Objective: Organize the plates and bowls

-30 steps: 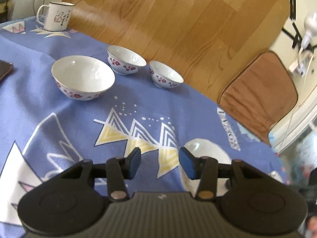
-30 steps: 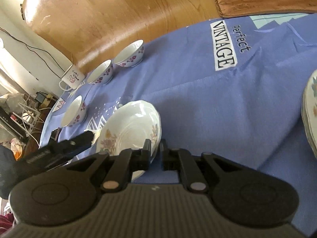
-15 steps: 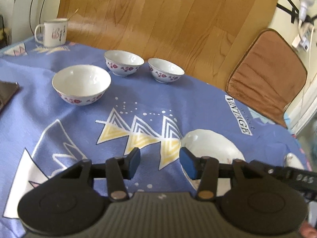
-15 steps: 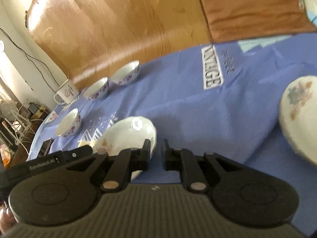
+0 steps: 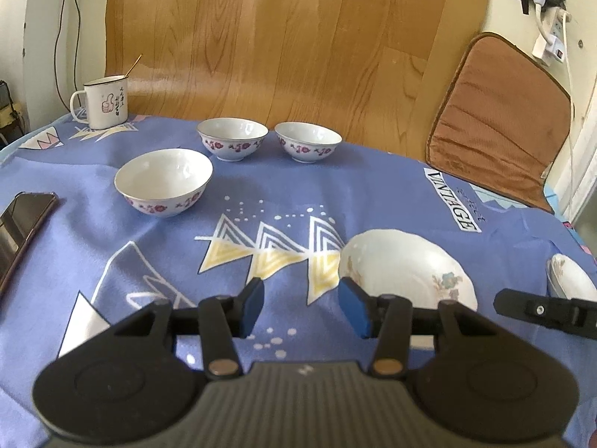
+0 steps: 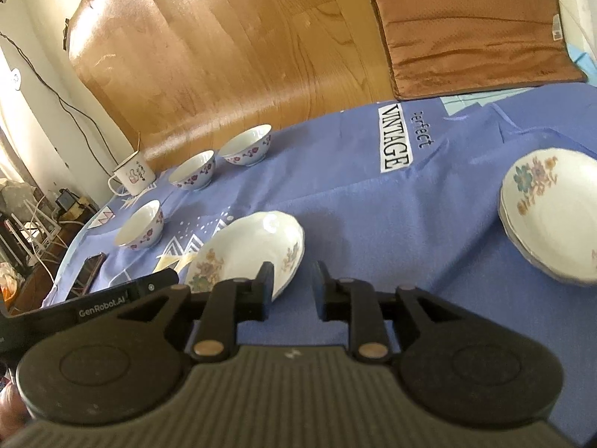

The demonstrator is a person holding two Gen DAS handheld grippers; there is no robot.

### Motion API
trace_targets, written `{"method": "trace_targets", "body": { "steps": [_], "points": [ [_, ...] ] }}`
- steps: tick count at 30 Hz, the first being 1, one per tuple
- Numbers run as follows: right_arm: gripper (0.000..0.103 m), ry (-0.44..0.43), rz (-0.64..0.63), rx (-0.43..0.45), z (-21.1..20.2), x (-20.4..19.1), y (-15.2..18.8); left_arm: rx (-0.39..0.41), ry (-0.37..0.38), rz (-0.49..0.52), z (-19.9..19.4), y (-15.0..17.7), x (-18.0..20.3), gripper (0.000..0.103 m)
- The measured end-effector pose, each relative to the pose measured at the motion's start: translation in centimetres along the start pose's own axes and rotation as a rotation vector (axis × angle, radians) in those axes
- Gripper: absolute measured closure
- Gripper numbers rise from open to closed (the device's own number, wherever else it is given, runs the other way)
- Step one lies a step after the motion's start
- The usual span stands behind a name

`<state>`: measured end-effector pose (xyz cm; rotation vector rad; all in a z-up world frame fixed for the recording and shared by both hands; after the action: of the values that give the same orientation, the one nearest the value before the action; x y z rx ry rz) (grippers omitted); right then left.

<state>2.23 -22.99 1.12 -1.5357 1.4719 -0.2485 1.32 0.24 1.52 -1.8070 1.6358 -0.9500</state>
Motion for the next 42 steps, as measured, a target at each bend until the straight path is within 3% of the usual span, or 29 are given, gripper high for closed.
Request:
{"method": "trace_targets", "body": {
  "steps": [34,40,42],
  "points": [
    [0.068,0.035,-0.004,-0.004,-0.5,-0.9,0.8,0.021,0.03,0.038,-1.8,0.7,0.5,0.048],
    [0.065,0.046,-0.003,-0.007,-0.7,-1.3,1.1,0.046,0.044,0.029,-2.6,0.9,0.0,0.039],
    [0.065,0.046,-0.004,-0.008,-0.8,-1.4,1.2,0.053,0.061,0.015,-2.8,1.0,-0.1,0.029]
  ]
}}
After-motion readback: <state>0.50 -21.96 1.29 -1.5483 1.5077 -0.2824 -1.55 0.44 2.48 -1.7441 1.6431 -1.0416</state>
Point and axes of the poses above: each gripper's, at about its wrist camera, not at the fingertips, and z roughly the way its jaws point, x to its right, y to its underside, the point moved 4 cm from there along z, roughly the way its jaws point, and after that the axes turned 1 degree about x, right-handed, at the moved point
